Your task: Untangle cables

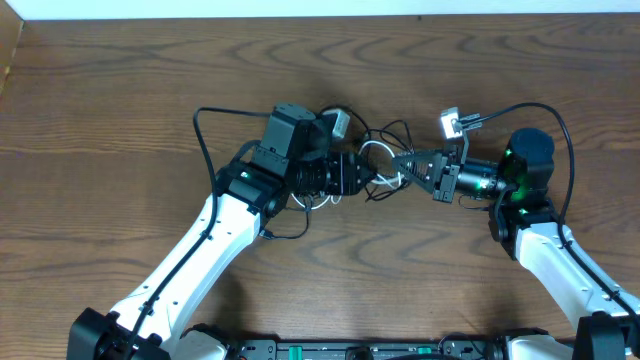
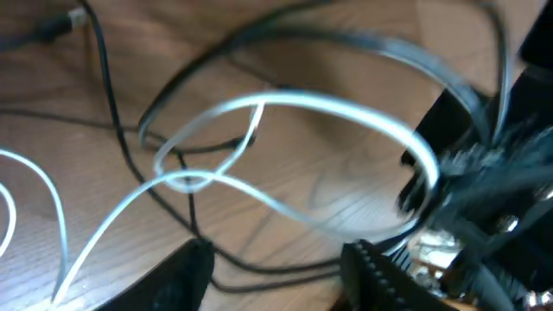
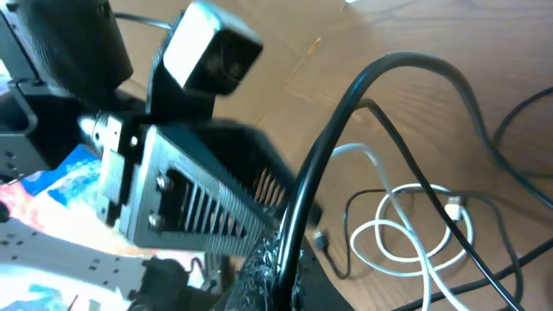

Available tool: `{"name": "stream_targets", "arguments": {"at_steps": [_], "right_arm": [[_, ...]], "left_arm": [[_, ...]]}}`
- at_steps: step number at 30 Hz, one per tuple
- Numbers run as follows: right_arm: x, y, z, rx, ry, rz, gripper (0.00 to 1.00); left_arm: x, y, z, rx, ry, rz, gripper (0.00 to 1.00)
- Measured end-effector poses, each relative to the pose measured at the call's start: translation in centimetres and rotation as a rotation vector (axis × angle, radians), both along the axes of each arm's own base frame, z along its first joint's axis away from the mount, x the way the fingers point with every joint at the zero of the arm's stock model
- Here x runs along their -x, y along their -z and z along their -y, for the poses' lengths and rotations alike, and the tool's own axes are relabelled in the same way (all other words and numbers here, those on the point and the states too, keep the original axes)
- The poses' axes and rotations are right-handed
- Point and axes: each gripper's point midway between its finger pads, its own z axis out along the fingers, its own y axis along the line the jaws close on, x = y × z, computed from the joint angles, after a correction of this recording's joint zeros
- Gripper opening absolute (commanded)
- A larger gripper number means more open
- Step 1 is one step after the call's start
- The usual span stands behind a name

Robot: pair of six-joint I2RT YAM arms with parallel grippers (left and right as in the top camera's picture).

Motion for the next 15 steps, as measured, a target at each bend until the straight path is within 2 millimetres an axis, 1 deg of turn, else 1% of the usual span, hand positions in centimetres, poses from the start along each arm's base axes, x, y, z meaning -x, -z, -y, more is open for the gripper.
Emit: {"name": "stream_targets", "arguments": {"at_steps": [4, 10, 13, 15], "right_arm": [[0.9, -0.2, -0.5, -0.012, -0.054, -0.008, 0.01], [1.3, -0.2, -0.6, -0.019, -0.073, -0.026, 0.01], [1.1, 0.5, -0.5, -0.009, -0.048, -0.082, 0.01], [0.7, 1.5, -0.4, 0.006, -0.011, -0.142, 0.01]], "left_arm": [[-0.9, -0.6, 0.2, 0.014, -0.017, 0.044, 0.58], [-1.3, -0.4, -0.1, -0.006, -0.039, 0.053, 0.58], [-1.1, -0.2, -0.3, -0.016, -0.042, 0.042, 0.58], [-0.9, 0.3, -0.6, -0.038, -0.052, 0.023, 0.59]]}}
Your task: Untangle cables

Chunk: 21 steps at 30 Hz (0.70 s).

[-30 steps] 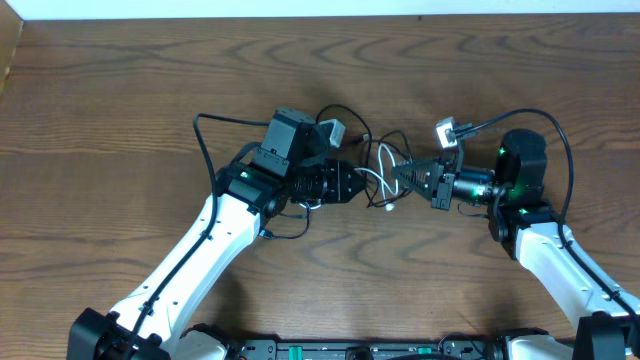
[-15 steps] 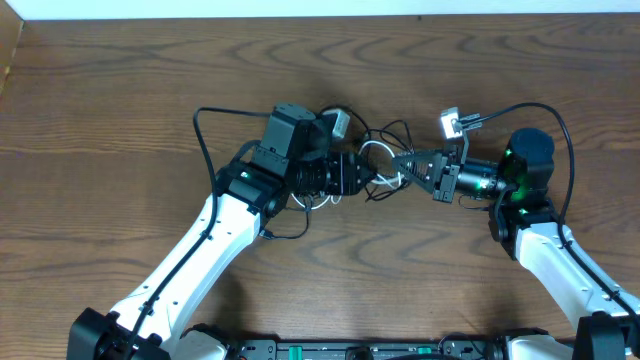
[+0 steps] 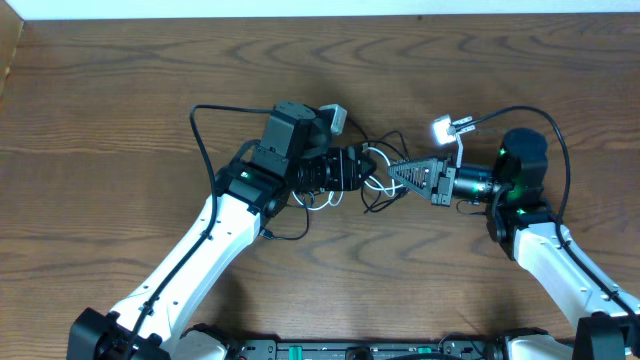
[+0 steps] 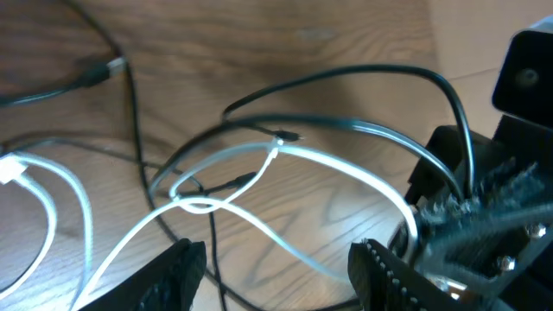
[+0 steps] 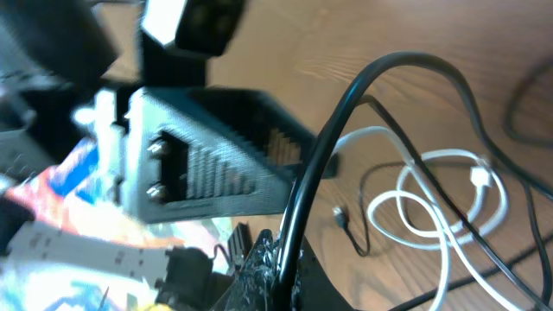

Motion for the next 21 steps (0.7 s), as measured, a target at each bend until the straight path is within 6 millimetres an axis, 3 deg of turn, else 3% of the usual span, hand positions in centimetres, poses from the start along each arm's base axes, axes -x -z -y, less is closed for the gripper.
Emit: {"name": "stream_targets", "arguments": {"at_steps": [11, 15, 21], "right_arm": [[-1.0, 1.9, 0.6, 0.056, 0.092, -0.074, 0.01], [-1.2, 2.7, 0.8, 0.078, 0.119, -0.105, 0.01], [-1.3, 4.1, 1.3, 0.117, 0.159, -0.170, 0.01]], "left_arm": [[0.8, 4.0, -3.4, -0.204, -0.106, -0.107, 0.64], [1.5, 6.4, -4.1, -0.252, -0.165, -0.228, 0.64], [2.3, 9.2, -3.8, -0.243, -0.252, -0.425, 0.63]]}}
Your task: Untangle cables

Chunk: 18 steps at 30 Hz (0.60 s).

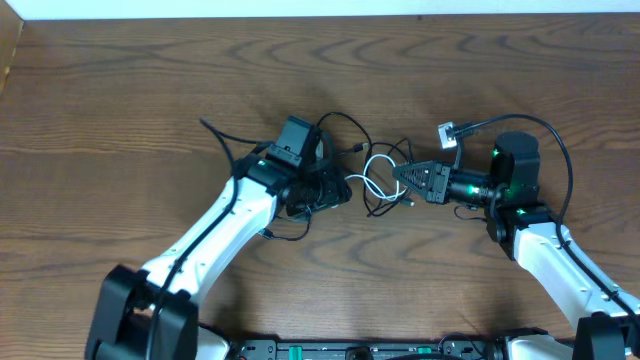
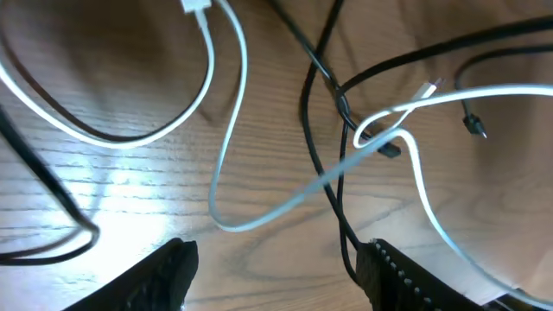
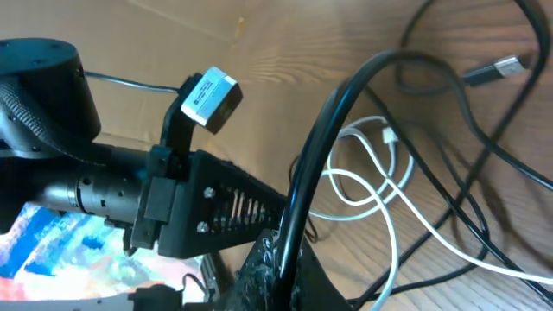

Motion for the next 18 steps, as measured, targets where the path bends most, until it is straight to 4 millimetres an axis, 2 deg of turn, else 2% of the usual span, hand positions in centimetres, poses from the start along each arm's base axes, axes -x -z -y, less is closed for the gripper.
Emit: {"name": "stream_targets", "arguments": {"at_steps": [6, 8, 9, 10, 14, 18], "right_arm": [[-0.1, 0.6, 0.2, 0.021, 0.019, -0.014, 0.01], [-0.2, 0.6, 0.3, 0.024, 0.021, -0.011, 0.01], [-0.2, 0.6, 0.3, 0.025, 0.021, -0.013, 0.01], [-0.2, 0.6, 0.3, 0.025, 0.022, -0.013, 0.01], [-0.1, 0.8, 0.3, 0.030, 0.025, -0.018, 0.01], [-0.2, 1.0, 0.4, 0.035, 0.031, -0.025, 0.01]], "left_arm": [[-0.9, 0.5, 0.8, 0.016, 0.087, 0.064, 0.63], [-1.4, 0.4, 0.9, 0.009, 0.134, 0.112, 0.52], [-1.6, 0.4, 0.9, -0.001, 0.149, 0.132, 0.33], [-2.0, 0.4, 0.6, -0.026, 0.162, 0.161, 0.25], [-2.6, 0.7, -0.1, -0.076, 0.180, 0.202, 0.10], [-2.8, 0.8, -0.4, -0.100, 0.182, 0.216, 0.08]]}}
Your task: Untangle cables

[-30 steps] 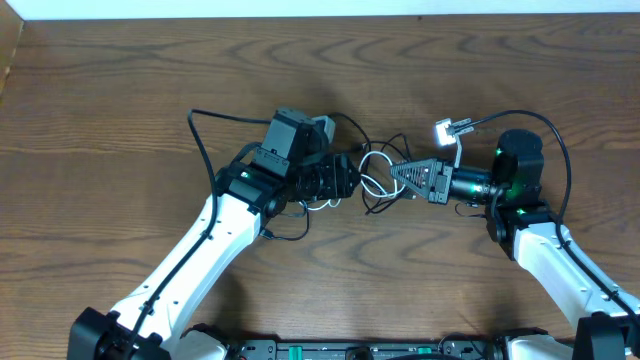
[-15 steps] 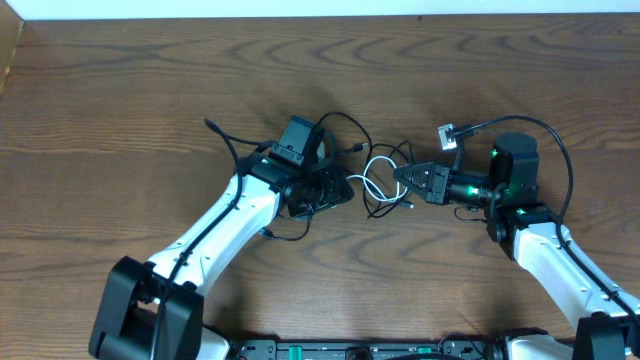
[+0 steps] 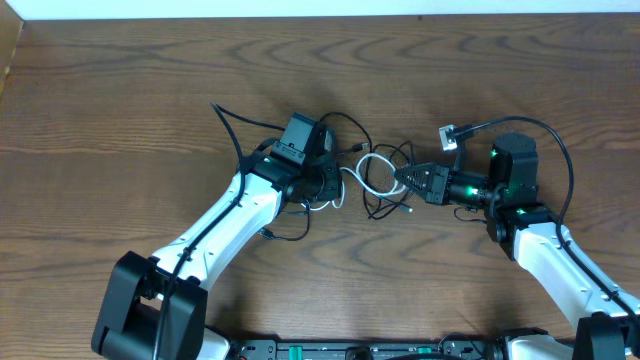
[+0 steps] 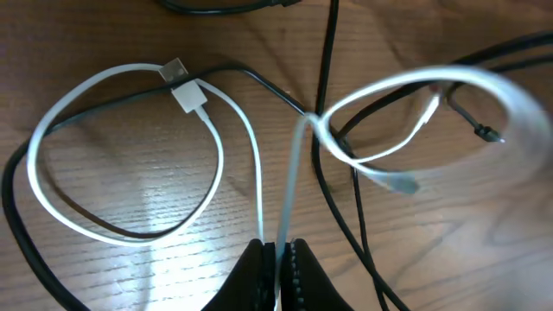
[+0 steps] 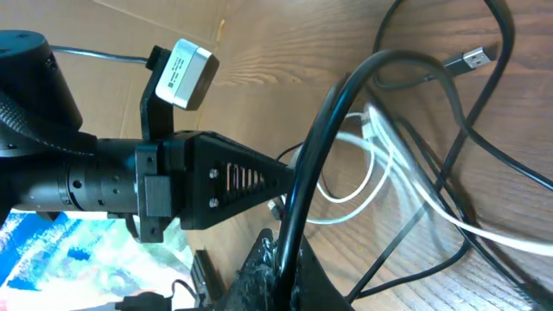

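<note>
A tangle of thin black cables (image 3: 392,195) and a white cable (image 3: 372,172) lies at the table's middle. My left gripper (image 3: 335,186) sits at the tangle's left side. In the left wrist view it (image 4: 278,252) is shut on a strand of the white cable (image 4: 289,181), whose loop ends in a white USB plug (image 4: 183,93). My right gripper (image 3: 400,178) points left into the tangle. In the right wrist view it (image 5: 281,259) is shut on a thick black cable (image 5: 316,164) that arcs up and to the right.
The wooden table (image 3: 120,110) stretches out on all sides. A silver-tipped plug (image 5: 471,59) of a black cable lies at the upper right of the right wrist view, and another arm's gripper body (image 5: 225,181) fills its left side. A black cable loops behind the left arm (image 3: 225,125).
My left gripper was open above the white and black cables; now it is shut on a strand of the white cable. The white loop has shifted slightly. The right gripper holds as before.
At first my left gripper hung open right against the right gripper over the tangle, while the right was shut on the black cable. Then the left arm stood farther left with its wrist turned, open over the white cable. Now it grips that cable.
</note>
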Available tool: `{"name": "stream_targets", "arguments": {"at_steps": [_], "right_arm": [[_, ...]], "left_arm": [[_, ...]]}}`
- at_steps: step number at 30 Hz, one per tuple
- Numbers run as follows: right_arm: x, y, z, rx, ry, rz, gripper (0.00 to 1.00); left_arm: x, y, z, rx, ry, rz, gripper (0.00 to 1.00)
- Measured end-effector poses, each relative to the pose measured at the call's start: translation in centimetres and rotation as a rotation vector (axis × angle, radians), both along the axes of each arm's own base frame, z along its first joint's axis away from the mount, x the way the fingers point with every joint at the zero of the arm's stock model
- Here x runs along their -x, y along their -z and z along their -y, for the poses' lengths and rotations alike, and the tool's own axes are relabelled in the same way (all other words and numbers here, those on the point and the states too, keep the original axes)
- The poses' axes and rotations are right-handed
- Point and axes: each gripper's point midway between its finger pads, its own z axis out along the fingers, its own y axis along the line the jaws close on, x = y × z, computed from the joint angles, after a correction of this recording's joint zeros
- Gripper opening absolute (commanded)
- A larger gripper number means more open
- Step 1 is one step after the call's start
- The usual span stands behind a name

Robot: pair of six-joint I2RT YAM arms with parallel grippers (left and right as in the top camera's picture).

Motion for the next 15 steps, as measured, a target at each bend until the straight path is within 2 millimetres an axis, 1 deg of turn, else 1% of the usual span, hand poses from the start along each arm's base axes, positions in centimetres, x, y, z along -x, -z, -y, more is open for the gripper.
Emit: {"name": "stream_targets", "arguments": {"at_steps": [4, 7, 9, 10, 11, 12, 14, 15], "right_arm": [[0.2, 1.2, 0.4, 0.037, 0.019, -0.040, 0.01], [0.8, 3.5, 1.3, 0.116, 0.065, -0.132, 0.02], [1.4, 5.6, 2.4, 0.197, 0.119, -0.213, 0.03], [1.9, 7.0, 3.3, 0.264, 0.156, -0.266, 0.04], [2.1, 7.6, 3.8, 0.292, 0.174, -0.291, 0.05], [2.7, 9.0, 4.9, 0.364, 0.213, -0.339, 0.05], [3.4, 10.6, 6.6, 0.467, 0.267, -0.391, 0.06], [3.7, 11.1, 7.3, 0.506, 0.289, -0.407, 0.06]], "left_arm": [[-0.1, 0.0, -0.2, -0.012, 0.018, 0.015, 0.08], [-0.5, -0.5, -1.1, -0.018, 0.012, 0.031, 0.08], [-1.1, -1.6, -2.5, -0.012, -0.024, 0.055, 0.07], [-1.5, -2.5, -3.5, -0.006, -0.050, 0.071, 0.08], [-2.0, -3.6, -4.4, 0.008, -0.077, 0.096, 0.07], [-2.6, -5.0, -5.4, 0.029, -0.104, 0.131, 0.08], [-3.8, -8.4, -7.0, 0.091, -0.154, 0.217, 0.07], [-4.6, -10.7, -7.9, 0.139, -0.183, 0.281, 0.08]]}}
